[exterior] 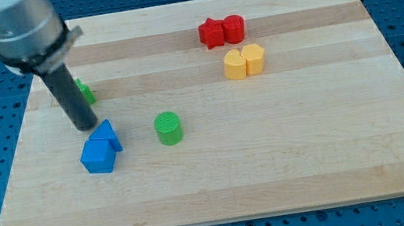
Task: Push the green star into green circle
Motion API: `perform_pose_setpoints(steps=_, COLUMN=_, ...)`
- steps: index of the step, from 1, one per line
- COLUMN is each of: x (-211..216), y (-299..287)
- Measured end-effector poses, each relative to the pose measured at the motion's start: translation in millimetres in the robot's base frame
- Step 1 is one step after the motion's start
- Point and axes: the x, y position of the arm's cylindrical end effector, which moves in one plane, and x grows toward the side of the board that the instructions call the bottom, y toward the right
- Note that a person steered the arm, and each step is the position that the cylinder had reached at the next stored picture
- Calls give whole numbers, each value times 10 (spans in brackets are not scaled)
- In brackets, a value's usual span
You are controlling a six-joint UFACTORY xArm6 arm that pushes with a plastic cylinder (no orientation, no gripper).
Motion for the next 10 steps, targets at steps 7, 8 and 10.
perform_pose_setpoints(steps=7, x=-305, y=182)
perform_pose_setpoints(steps=8, x=-80, y=648)
perform_pose_setpoints(steps=10, x=-146, y=470)
